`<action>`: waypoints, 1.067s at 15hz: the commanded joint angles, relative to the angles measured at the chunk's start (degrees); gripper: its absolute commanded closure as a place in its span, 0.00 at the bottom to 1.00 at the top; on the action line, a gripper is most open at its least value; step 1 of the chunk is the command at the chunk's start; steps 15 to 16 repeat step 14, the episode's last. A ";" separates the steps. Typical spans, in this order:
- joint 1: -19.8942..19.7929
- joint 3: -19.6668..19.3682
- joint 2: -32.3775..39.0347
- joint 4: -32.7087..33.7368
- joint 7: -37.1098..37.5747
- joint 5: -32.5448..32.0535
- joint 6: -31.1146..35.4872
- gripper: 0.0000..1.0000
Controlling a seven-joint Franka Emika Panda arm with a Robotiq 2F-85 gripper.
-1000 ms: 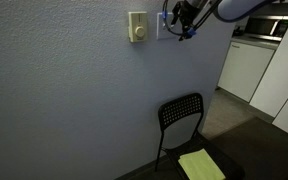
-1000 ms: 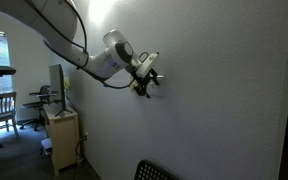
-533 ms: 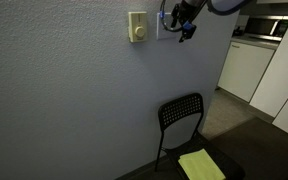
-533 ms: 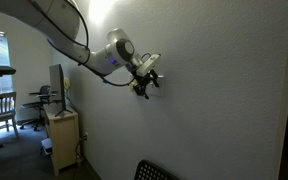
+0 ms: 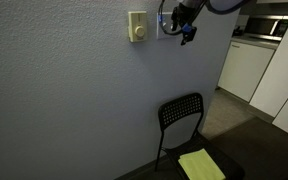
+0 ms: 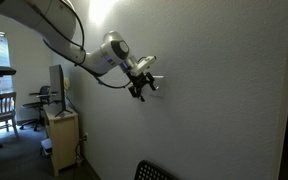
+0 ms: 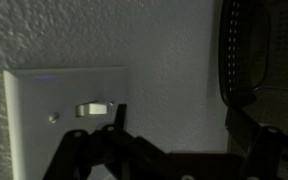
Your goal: Turn off the light using the switch on the right
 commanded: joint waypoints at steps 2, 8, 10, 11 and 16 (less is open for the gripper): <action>1.67 0.20 -3.38 -4.82 4.43 -1.13 -3.94 0.00; 2.50 1.28 -7.03 -9.13 8.18 -0.86 -6.44 0.00; 2.29 1.70 -4.73 -6.23 7.60 -0.42 -6.17 0.00; 2.31 1.87 -5.07 -6.50 7.79 -0.41 -6.25 0.00; 2.33 1.95 -4.96 -6.45 7.79 -0.40 -6.22 0.00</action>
